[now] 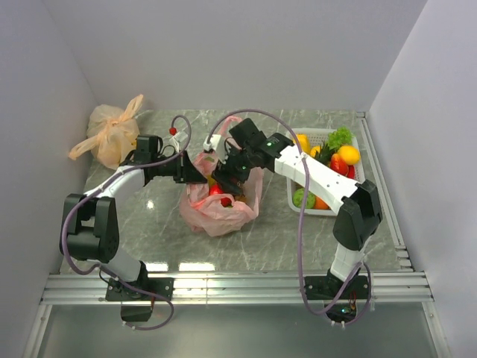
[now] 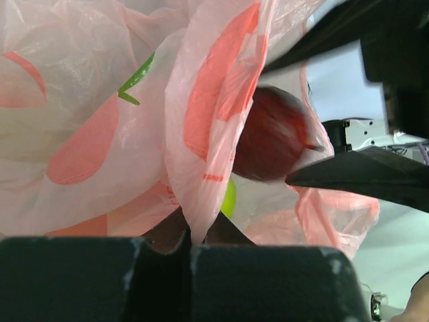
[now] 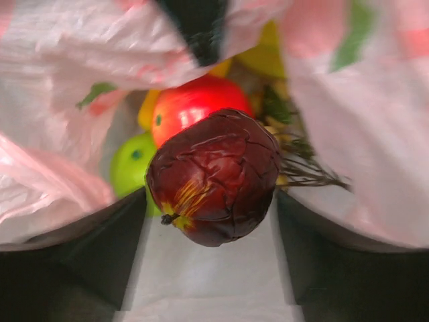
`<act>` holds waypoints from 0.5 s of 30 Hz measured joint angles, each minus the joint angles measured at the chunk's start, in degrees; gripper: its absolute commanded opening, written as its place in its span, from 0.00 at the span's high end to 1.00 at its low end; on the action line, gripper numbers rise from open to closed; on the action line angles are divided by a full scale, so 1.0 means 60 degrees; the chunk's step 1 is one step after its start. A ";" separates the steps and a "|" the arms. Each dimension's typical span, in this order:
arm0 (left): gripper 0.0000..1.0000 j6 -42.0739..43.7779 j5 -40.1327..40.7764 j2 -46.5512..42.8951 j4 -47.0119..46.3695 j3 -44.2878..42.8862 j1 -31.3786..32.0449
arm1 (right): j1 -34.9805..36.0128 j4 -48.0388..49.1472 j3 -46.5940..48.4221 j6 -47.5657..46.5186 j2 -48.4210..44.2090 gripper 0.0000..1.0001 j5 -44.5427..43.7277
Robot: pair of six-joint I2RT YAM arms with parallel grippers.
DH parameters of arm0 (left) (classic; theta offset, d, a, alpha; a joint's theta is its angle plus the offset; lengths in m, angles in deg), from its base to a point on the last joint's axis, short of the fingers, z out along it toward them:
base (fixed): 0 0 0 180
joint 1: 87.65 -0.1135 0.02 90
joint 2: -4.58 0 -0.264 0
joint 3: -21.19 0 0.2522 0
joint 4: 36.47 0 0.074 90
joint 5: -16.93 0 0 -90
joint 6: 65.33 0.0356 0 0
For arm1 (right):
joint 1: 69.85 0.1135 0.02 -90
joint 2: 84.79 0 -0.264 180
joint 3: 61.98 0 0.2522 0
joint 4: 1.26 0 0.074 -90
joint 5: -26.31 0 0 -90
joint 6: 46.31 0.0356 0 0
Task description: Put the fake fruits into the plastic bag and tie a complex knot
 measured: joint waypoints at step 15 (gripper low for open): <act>0.97 0.1231 -0.0237 0.0605 0.1333 -0.0845 0.0000 | -0.2215 0.1395 0.0674 0.1759 -0.2084 0.02 0.1341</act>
